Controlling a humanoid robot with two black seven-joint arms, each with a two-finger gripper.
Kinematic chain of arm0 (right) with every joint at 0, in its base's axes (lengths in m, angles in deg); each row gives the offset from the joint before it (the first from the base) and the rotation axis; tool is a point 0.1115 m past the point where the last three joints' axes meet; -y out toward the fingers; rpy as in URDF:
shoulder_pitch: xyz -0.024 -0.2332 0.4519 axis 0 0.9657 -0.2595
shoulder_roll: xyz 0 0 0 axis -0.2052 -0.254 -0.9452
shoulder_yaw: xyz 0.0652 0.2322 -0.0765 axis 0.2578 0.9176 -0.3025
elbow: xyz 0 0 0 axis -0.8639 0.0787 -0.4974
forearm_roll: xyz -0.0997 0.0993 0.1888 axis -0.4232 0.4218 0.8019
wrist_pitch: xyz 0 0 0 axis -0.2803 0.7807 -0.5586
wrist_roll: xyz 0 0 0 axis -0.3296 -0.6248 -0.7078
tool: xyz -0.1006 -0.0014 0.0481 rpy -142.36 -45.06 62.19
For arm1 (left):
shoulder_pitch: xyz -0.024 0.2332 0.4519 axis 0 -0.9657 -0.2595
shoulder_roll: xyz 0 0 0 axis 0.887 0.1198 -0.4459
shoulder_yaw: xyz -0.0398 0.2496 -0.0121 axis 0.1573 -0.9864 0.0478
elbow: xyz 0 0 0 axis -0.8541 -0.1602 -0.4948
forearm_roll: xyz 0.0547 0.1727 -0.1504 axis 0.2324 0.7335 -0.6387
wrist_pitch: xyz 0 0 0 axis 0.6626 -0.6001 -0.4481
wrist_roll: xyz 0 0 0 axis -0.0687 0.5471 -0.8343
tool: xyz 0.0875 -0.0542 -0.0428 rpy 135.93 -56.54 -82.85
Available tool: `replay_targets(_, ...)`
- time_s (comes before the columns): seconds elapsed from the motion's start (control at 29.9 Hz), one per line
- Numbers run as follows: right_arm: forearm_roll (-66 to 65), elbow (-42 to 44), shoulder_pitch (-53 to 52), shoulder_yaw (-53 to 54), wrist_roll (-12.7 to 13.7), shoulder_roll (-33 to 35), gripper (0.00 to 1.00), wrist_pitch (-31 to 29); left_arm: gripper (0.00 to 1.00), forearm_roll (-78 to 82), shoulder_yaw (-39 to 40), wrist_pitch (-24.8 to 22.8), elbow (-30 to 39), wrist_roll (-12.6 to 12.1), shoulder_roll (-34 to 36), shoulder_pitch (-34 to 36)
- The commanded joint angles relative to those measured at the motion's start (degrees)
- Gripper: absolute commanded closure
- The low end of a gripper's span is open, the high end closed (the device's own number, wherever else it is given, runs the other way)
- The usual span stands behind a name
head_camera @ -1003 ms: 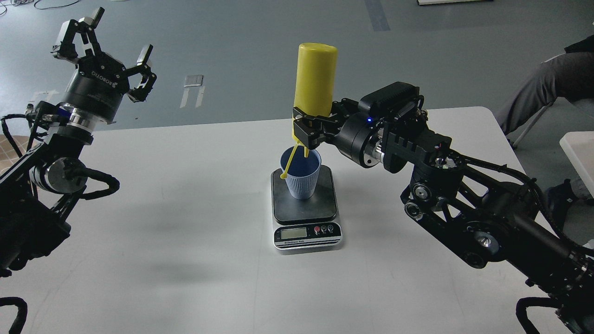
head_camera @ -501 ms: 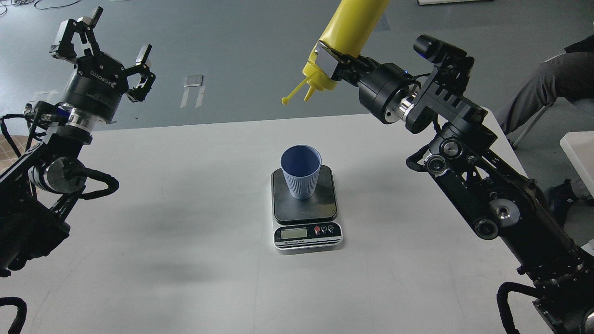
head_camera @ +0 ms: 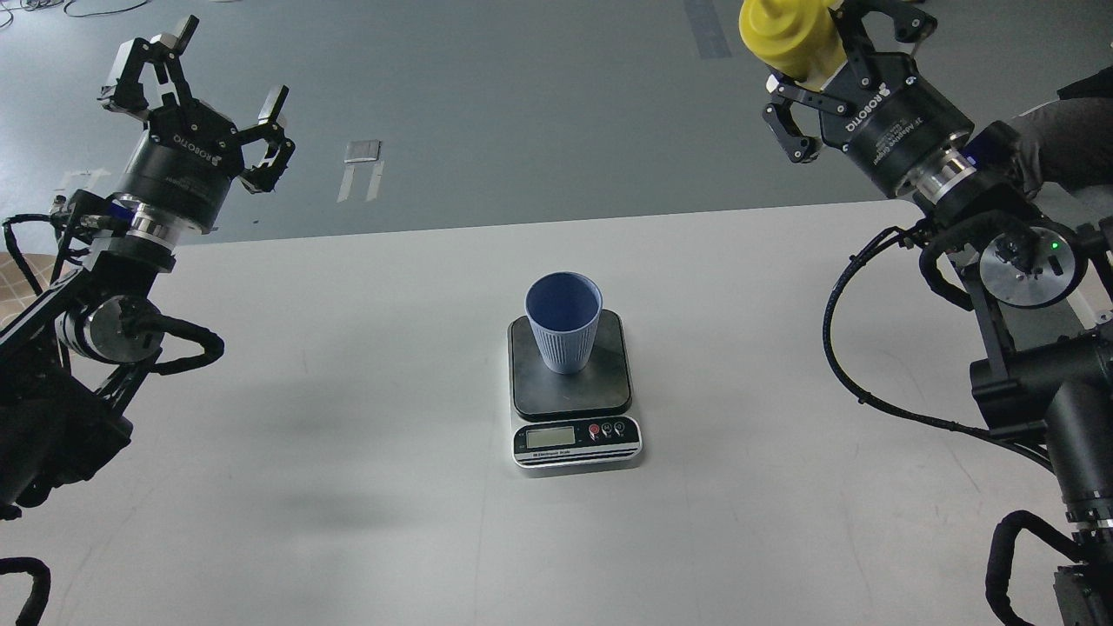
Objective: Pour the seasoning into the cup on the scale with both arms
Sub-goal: 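Raise the yellow bottle upright and carry it back beside the table edge, then lower the yellow bottle onto the table and open the right gripper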
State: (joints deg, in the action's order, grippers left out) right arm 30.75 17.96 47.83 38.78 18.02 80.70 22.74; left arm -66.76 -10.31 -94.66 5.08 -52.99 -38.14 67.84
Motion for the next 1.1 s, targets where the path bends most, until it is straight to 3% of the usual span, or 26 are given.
replay_targets(0.0,9.09,1.63,6.33,1.84,-0.99,-0.96,1.00,-1.66,0.03,0.00,0.06,0.00,-0.01,0.00,-0.04,0.00)
replay_targets(0.17,22.80,1.99,13.00,2.19,-1.60,-4.46,1.00,-2.80,0.03,0.00,-0.02,0.00,-0.01,-0.09,-0.30,0.09)
replay_targets(0.37,24.76,1.63,19.25,4.65,-2.48,-5.97,1.00,-5.35,0.03,0.00,0.06,0.00,-0.01,-0.09,-0.48,0.18)
replay_targets(0.53,27.11,1.63,23.03,2.64,-7.12,-5.97,1.00,-6.99,0.03,0.00,-0.02,0.00,0.08,-0.18,-0.48,0.18)
replay_targets(0.6,29.66,1.63,24.35,0.88,-7.84,-5.97,1.00,-6.99,0.03,0.00,-0.02,0.00,0.08,-0.18,-0.39,0.18)
replay_targets(1.07,34.23,3.38,28.13,-1.33,-7.84,-5.97,1.00,-6.99,0.03,0.00,-0.02,0.00,0.08,-0.18,-0.57,0.18)
